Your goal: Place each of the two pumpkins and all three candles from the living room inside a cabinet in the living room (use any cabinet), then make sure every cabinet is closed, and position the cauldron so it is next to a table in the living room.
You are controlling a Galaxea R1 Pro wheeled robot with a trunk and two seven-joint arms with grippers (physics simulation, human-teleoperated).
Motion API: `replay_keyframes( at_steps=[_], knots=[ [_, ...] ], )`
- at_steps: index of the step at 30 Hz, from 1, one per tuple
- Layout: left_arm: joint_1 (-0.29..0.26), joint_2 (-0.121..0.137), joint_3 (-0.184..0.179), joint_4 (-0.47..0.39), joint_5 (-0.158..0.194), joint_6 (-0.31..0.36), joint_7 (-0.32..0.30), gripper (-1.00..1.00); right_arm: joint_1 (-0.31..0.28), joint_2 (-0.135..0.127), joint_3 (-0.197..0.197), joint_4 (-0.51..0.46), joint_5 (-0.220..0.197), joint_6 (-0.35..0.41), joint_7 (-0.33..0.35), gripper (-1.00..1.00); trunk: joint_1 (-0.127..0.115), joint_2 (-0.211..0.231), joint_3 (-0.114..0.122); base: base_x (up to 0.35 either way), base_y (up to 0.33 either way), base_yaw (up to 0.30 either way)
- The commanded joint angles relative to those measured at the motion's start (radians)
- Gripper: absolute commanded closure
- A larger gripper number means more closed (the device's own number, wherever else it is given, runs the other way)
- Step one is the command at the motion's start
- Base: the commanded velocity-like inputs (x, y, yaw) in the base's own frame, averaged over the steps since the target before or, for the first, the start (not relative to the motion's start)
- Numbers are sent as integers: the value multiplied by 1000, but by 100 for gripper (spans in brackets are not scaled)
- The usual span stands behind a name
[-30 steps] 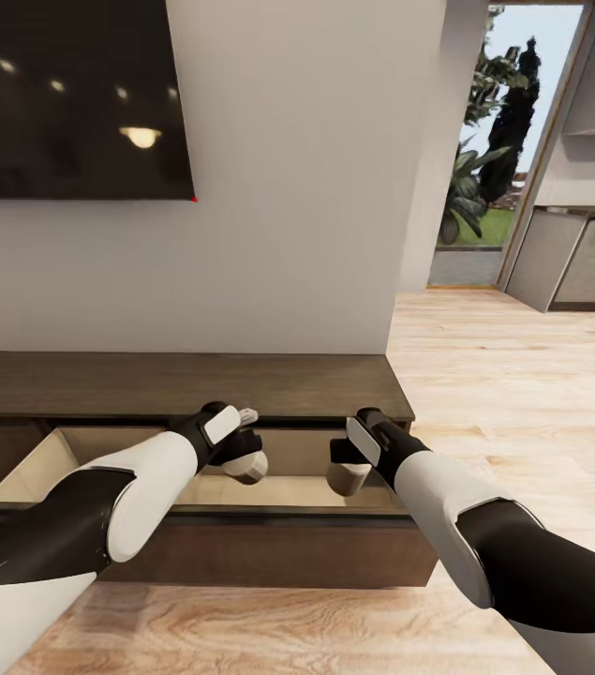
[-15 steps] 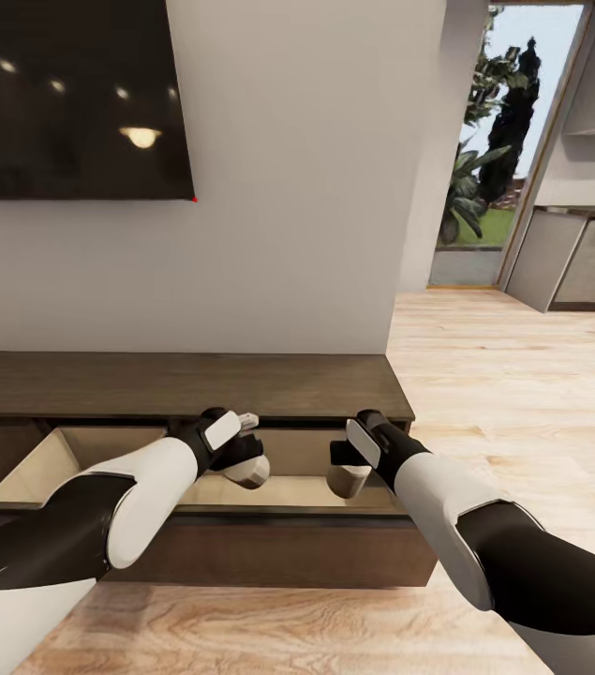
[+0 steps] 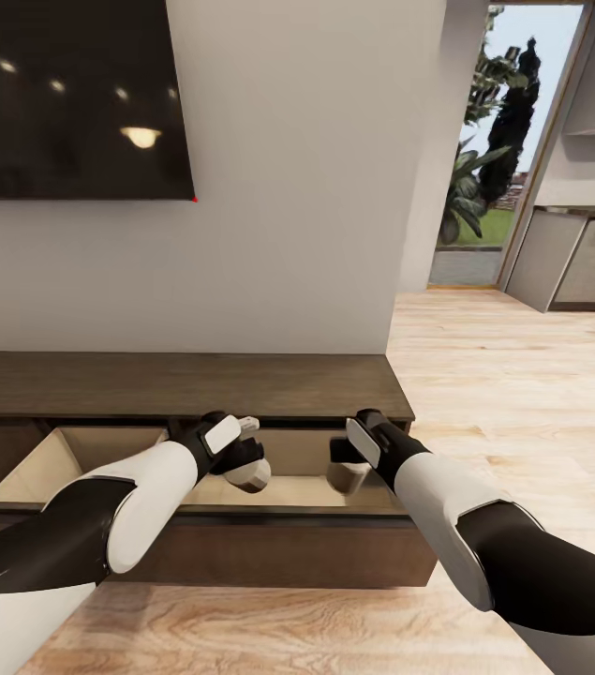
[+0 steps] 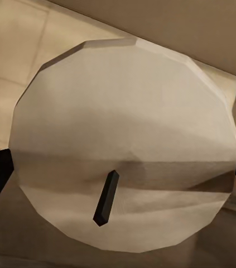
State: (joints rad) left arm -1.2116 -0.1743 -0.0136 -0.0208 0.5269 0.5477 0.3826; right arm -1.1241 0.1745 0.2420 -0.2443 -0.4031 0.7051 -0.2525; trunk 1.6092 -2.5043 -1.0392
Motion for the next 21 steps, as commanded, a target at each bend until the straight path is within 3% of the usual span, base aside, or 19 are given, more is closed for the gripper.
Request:
replay_keyframes(
  at_steps=[1, 6, 21],
  knots=[
    [0, 0, -2, -2, 8, 4, 7, 100, 0, 0, 5, -1, -11, -6, -8, 100, 0, 0, -1, 0, 0, 0],
    [0, 0, -2, -2, 8, 5, -8, 100, 0, 0, 4, 3, -8, -61, -8, 100, 0, 0, -1, 0, 0, 0],
    [4, 0, -2, -2, 8, 5, -34, 100, 8, 0, 3, 8, -10, -67, -8, 100, 1, -1, -13, 0, 0, 0]
  ],
)
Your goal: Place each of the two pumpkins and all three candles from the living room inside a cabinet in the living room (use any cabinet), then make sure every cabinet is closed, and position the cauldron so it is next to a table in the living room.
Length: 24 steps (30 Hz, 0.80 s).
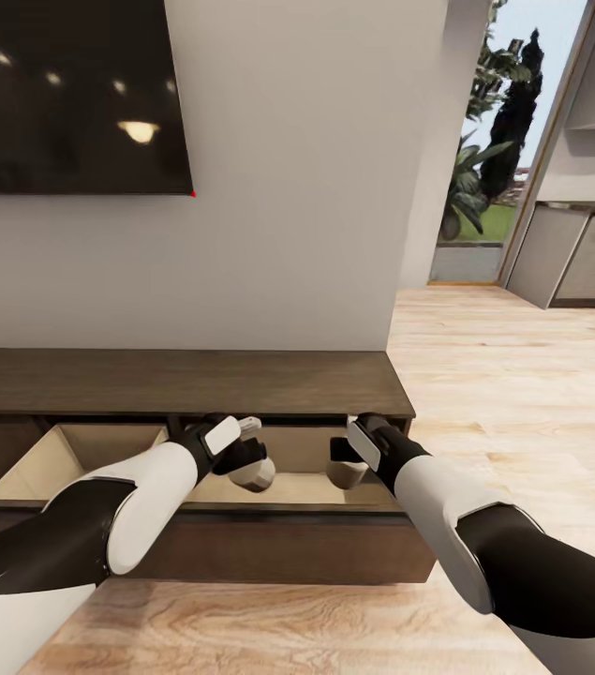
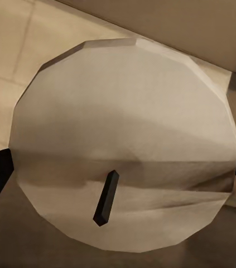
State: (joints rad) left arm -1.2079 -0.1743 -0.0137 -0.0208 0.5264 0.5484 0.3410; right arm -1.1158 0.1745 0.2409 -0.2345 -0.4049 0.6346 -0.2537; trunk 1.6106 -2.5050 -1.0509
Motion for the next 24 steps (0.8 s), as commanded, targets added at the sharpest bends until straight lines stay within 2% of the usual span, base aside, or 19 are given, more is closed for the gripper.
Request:
replay_keyframes(
  at_steps=[1, 8, 9, 10, 22, 24],
  knots=[
    [1, 0, -2, -2, 9, 4, 7, 100, 1, 0, 5, -2, -7, 4, -7, 100, 0, 0, -1, 0, 0, 0],
    [16, 0, -2, -2, 9, -26, 8, 100, 5, 0, 6, -2, -7, 3, -7, 100, 0, 0, -1, 0, 0, 0],
    [17, 0, -2, -2, 9, -29, 9, -100, 6, 0, 5, -2, -7, 3, -7, 100, 0, 0, -1, 0, 0, 0],
    [17, 0, -2, -2, 9, -30, 11, -100, 5, 0, 5, -2, -6, 3, -7, -100, 0, 0, -1, 0, 0, 0],
    [18, 0, -2, -2, 10, -33, 12, -100, 6, 0, 6, -3, -6, 4, -7, -100, 0, 0, -1, 0, 0, 0],
    [18, 0, -1, -2, 10, -33, 10, -100, 6, 0, 6, -4, -6, 3, -8, -100, -1, 0, 7, 0, 0, 0]
  ],
)
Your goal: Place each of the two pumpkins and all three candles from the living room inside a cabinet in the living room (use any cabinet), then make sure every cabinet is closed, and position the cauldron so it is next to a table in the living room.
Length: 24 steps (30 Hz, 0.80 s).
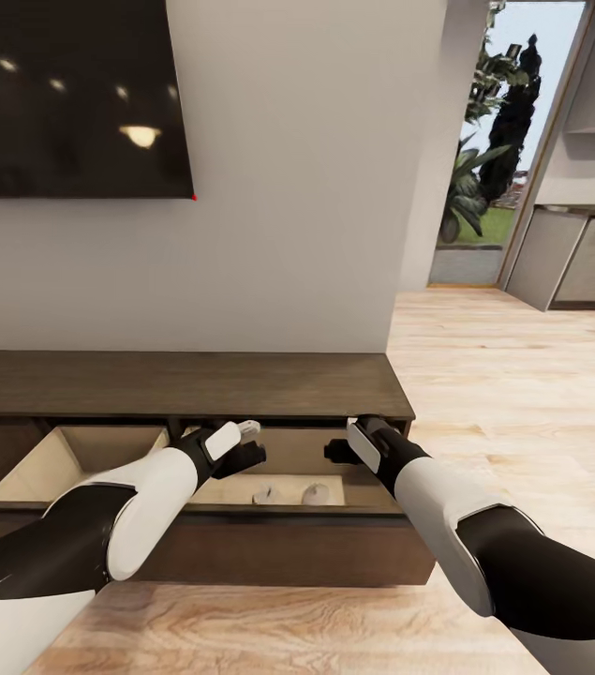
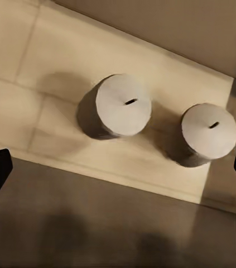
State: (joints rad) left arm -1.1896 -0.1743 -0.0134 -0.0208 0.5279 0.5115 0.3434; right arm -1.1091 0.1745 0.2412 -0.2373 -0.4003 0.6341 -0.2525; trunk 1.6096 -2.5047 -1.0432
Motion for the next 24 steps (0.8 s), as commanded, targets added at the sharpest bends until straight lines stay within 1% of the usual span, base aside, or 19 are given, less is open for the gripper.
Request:
replay_keyframes(
  at_steps=[1, 10, 16, 17, 18, 19, 21, 22, 24],
  knots=[
    [1, 0, -2, -2, 9, 3, 6, -100, 0, 0, 5, -1, -11, 3, -10, -100, -1, 0, 3, 0, 0, 0],
    [7, 0, -2, -2, 9, 14, 12, -100, -1, 0, 7, 22, -6, 10, -22, -100, -5, 2, 38, 0, 0, 0],
    [7, 0, -2, -2, 8, 16, 43, -100, 0, 0, 9, 26, -6, 22, -67, -100, -7, 3, 61, 0, 0, 0],
    [7, 0, -2, -2, 8, 18, 62, -100, -1, 0, 9, 26, -6, 33, -77, -100, -8, 4, 65, 0, 0, 0],
    [7, 0, -1, -3, 9, 39, 124, -100, -1, 0, 10, 21, -7, 75, -90, -100, -8, 4, 69, 0, 0, 0],
    [7, 0, 0, -4, 10, 58, 160, -100, -1, 0, 9, 15, -7, 103, -95, -100, -9, 4, 73, 0, 0, 0],
    [7, 0, 1, -5, 11, 78, 193, -100, -1, 0, 8, 6, -6, 128, -99, -100, -10, 5, 80, 0, 0, 0],
    [7, 0, 2, -5, 11, 92, 216, -100, -1, 0, 7, -8, -7, 146, -102, -100, -13, 11, 83, 0, 0, 0],
    [7, 0, 4, -6, 13, 107, 242, -100, -1, 0, 3, -34, -10, 164, -105, -100, -21, 25, 90, 0, 0, 0]
  ],
)
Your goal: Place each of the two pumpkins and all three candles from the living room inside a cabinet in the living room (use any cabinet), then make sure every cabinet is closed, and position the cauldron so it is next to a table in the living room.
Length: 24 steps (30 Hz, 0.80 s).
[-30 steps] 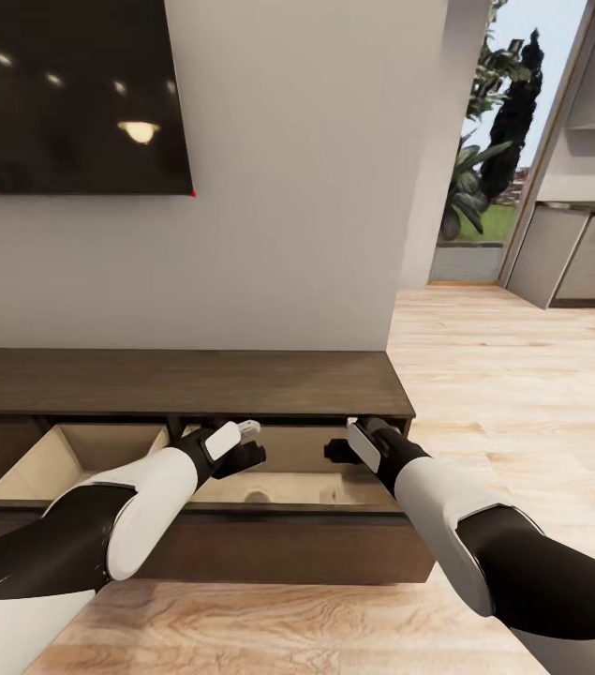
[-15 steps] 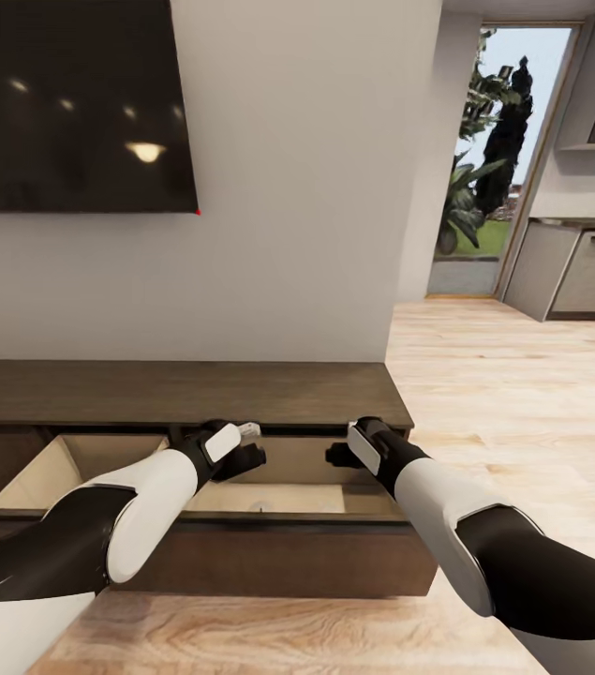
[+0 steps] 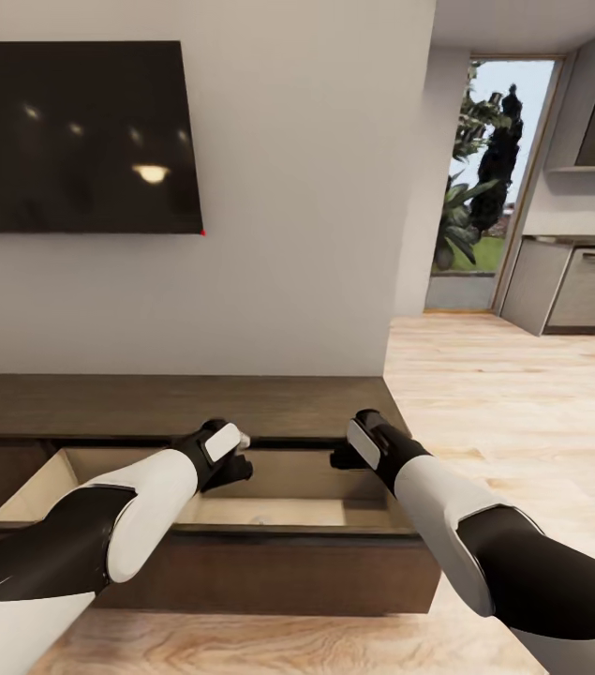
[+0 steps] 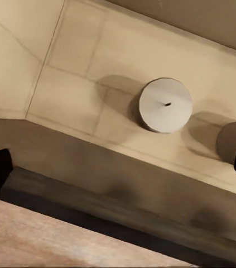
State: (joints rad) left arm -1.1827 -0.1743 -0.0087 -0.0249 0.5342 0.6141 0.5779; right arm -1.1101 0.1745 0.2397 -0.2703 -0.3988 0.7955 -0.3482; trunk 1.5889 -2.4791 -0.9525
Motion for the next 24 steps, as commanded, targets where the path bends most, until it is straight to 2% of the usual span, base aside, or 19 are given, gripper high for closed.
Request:
replay_keyframes(
  at_steps=[1, 13, 16, 22, 24],
  knots=[
    [0, 0, 0, -2, 8, 8, 15, -100, 0, 0, 4, -8, -12, 7, -9, -100, -4, 7, 2, 0, 0, 0],
    [0, 0, 0, -1, 20, 11, 33, -100, 1, 0, 5, -15, -15, 13, -5, -100, -50, 91, 40, 0, 0, 0],
    [17, 0, -3, -1, 30, 23, 46, -100, 18, 0, -12, 2, -32, 30, -21, -100, -50, 91, 40, 0, 0, 0],
    [51, 0, -6, -4, 29, 30, 50, -100, 52, 0, -7, 32, -34, 35, -12, -100, -50, 91, 40, 0, 0, 0],
    [62, 0, -7, -6, 29, 31, 50, -100, 64, 0, -6, 35, -35, 34, -2, -100, -58, 105, 46, 0, 0, 0]
  ],
)
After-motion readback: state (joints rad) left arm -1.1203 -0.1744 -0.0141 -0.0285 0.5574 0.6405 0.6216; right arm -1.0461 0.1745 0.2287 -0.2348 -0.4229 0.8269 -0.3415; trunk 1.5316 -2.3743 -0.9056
